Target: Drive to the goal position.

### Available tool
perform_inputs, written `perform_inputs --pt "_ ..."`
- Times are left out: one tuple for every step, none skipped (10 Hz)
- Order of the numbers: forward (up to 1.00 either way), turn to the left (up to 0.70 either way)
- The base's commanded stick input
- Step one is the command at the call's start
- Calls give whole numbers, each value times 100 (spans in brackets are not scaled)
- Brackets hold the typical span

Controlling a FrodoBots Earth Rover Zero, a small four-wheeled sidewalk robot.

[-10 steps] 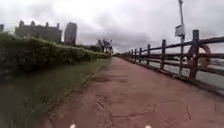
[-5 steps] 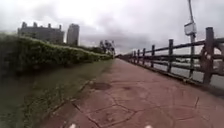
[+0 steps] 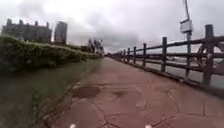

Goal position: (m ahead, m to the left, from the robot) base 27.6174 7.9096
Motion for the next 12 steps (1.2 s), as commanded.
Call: perform_inputs --pt "90 0" --pt "90 0" --pt "90 0" --pt "90 0" --pt "90 0" --pt "90 0" --pt "90 0" --pt "91 0" --pt "91 0" --pt "90 0" --pt "90 0" --pt "91 0"
